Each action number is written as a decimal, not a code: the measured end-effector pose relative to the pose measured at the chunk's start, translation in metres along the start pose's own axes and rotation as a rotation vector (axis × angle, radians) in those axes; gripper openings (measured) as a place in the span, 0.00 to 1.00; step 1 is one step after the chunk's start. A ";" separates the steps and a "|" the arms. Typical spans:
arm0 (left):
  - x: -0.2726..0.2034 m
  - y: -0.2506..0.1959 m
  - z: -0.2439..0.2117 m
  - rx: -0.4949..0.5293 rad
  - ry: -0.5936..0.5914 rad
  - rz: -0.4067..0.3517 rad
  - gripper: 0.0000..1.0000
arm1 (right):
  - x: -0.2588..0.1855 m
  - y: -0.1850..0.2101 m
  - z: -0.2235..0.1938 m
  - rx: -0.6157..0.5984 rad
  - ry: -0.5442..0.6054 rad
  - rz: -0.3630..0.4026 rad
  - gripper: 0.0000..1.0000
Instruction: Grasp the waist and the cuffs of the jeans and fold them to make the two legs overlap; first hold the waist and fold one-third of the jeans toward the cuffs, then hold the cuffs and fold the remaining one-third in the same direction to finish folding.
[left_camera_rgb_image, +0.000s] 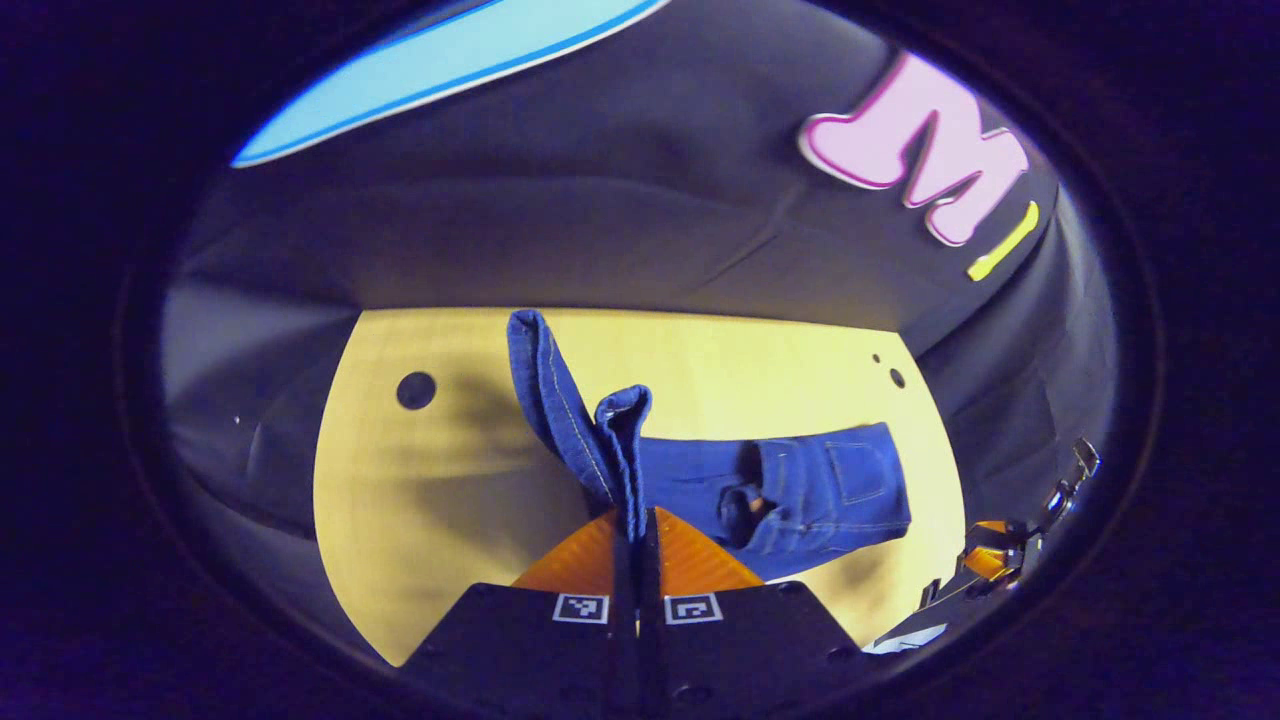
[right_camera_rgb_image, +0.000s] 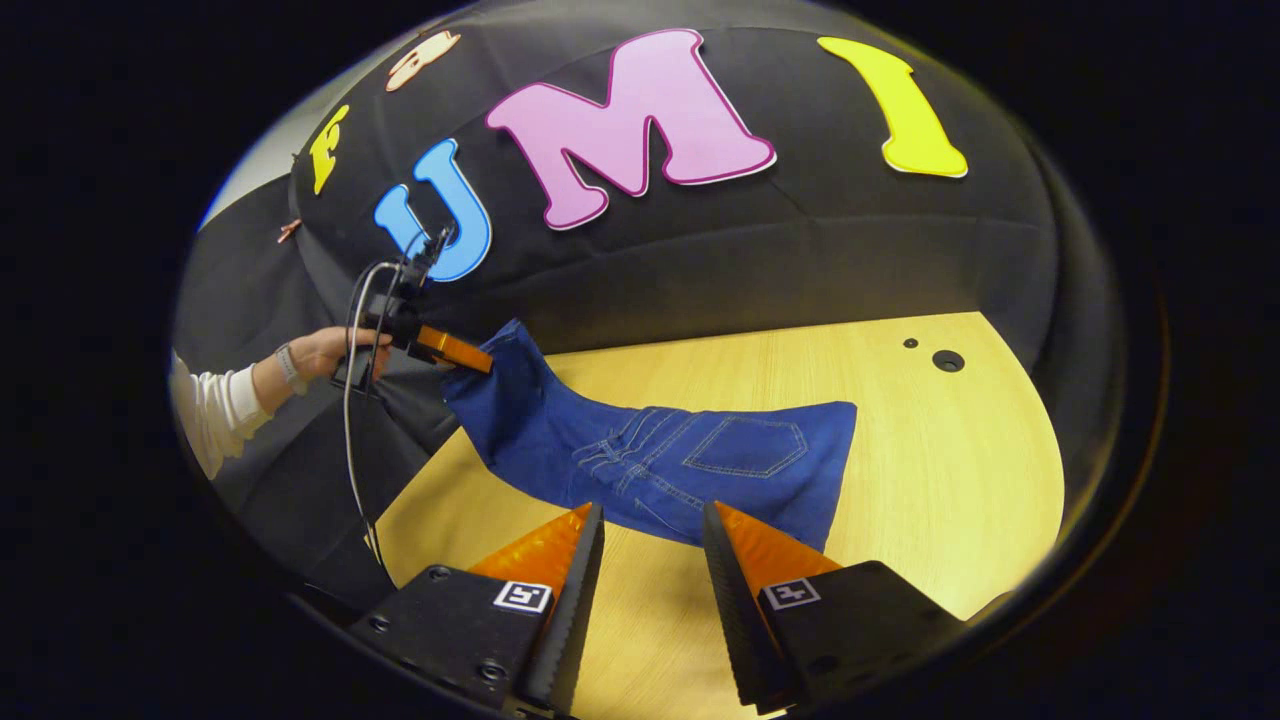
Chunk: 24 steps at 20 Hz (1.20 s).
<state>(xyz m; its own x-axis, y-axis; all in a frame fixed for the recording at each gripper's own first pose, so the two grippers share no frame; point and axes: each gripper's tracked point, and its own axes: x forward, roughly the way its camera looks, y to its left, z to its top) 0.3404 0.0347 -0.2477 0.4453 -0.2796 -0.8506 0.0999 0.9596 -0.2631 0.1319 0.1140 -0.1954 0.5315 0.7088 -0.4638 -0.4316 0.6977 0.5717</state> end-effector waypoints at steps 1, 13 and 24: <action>0.001 -0.036 0.007 0.025 -0.011 -0.045 0.06 | -0.004 -0.003 0.003 -0.002 -0.010 -0.002 0.61; 0.176 -0.254 -0.088 0.255 0.269 -0.098 0.07 | -0.046 -0.079 0.016 0.033 -0.083 -0.090 0.61; 0.130 -0.287 -0.104 0.289 -0.105 -0.094 0.95 | -0.070 -0.097 0.042 0.048 -0.169 -0.189 0.84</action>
<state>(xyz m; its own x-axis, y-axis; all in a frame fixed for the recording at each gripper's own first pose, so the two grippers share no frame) 0.2766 -0.2804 -0.3299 0.5097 -0.3771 -0.7733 0.3868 0.9033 -0.1855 0.1676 -0.0076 -0.1899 0.7156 0.5359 -0.4480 -0.2801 0.8077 0.5188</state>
